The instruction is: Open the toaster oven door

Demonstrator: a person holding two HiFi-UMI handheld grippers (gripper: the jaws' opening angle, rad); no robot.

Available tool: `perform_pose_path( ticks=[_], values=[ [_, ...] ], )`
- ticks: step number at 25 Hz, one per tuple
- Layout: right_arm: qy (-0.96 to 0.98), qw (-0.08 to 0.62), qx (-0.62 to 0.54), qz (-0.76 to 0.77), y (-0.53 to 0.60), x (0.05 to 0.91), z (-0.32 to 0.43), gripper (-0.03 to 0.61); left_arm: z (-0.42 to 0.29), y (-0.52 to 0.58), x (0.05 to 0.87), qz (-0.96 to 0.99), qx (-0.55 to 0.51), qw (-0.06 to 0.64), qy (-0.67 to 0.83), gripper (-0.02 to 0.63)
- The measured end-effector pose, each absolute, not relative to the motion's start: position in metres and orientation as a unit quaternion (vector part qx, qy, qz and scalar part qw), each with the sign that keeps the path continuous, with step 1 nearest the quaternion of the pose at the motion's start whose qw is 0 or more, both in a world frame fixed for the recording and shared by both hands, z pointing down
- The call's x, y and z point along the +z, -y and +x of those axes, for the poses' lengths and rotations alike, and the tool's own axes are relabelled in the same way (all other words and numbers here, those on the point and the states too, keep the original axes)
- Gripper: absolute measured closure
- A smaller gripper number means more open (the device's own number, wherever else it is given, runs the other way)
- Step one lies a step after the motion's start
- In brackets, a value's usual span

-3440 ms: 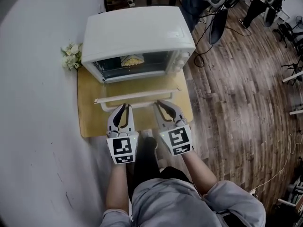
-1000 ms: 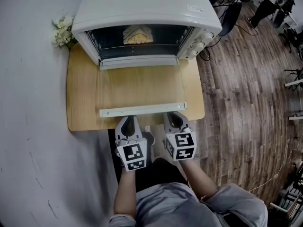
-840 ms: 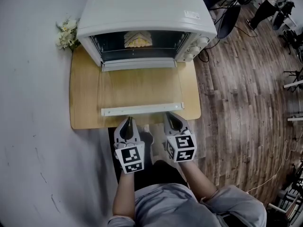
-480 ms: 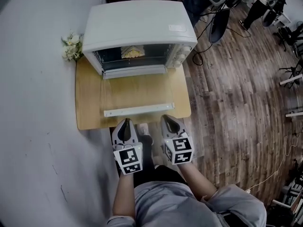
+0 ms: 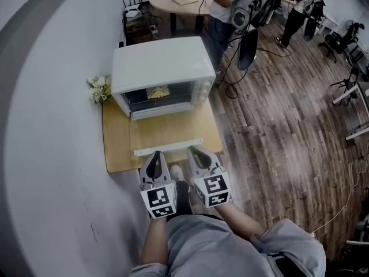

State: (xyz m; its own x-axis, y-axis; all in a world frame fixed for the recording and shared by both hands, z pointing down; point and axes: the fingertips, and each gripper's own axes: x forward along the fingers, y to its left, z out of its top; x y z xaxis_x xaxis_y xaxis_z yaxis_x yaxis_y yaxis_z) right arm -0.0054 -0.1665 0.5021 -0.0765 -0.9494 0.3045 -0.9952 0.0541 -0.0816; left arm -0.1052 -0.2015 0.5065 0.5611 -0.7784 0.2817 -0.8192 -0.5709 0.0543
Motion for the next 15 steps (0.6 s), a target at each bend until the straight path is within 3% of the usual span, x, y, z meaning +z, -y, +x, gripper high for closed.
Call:
perform_pose_path(
  ticks=[9, 15],
  values=[
    [0.733, 0.032, 0.088, 0.674, 0.152, 0.43, -0.013, 0.574, -0.109, 0.183, 0.44, 0.887, 0.074, 0.059, 0.451, 0.606],
    [0.737, 0.018, 0.079, 0.671, 0.142, 0.426, -0.018, 0.578, -0.117, 0.176, 0.433, 0.882, 0.061, 0.055, 0.464, 0.607]
  ],
)
